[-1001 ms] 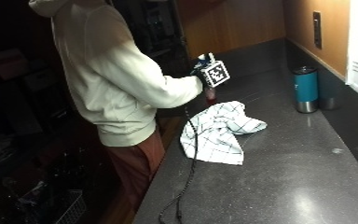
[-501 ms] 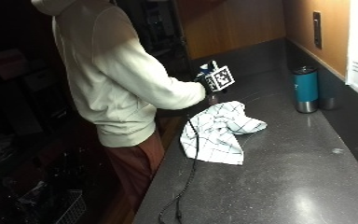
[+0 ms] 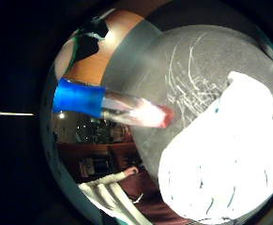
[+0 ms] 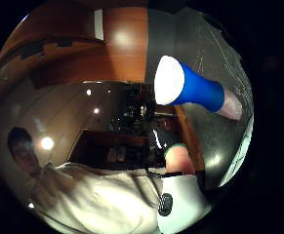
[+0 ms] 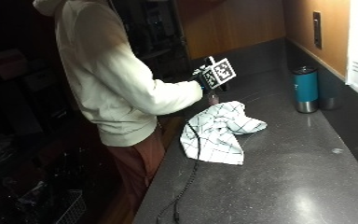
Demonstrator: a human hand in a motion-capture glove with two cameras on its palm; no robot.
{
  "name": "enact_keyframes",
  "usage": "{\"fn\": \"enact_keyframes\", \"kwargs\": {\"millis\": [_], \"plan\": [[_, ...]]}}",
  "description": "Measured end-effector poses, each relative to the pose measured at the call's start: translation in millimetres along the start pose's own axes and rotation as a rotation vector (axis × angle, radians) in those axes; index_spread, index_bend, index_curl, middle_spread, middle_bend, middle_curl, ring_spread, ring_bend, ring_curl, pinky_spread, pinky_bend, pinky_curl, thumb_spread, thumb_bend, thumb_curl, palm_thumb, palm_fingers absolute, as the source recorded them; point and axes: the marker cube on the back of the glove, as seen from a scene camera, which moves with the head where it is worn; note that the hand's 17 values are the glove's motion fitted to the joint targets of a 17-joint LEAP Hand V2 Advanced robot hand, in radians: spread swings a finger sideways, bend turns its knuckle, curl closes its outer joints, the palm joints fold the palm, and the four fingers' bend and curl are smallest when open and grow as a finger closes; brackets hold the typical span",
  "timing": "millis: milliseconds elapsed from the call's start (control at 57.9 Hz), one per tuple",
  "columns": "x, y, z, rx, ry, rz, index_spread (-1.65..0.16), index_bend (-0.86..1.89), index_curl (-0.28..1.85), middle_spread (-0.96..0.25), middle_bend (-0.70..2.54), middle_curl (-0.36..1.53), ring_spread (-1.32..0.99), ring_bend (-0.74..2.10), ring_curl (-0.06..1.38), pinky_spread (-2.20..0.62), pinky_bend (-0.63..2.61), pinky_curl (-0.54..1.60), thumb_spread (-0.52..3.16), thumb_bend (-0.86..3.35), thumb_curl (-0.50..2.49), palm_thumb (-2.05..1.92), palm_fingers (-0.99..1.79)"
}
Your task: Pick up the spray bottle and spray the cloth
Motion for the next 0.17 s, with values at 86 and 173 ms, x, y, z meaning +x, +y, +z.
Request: {"fn": "enact_keyframes", "kwargs": {"millis": [86, 173], "plan": [[-8.7, 12.8, -18.7, 0.050, 0.029, 0.010, -0.36, 0.11, 0.23, -0.04, 0.22, 0.38, -0.07, 0.41, 0.36, 0.09, 0.50, 0.37, 0.76, -0.04, 0.54, 0.77, 0.36], [-14.3, 25.9, -34.3, 0.116, 0.063, 0.005, -0.36, 0.12, 0.22, -0.04, 0.23, 0.38, -0.06, 0.42, 0.36, 0.09, 0.47, 0.36, 0.78, -0.04, 0.52, 0.76, 0.38]]}}
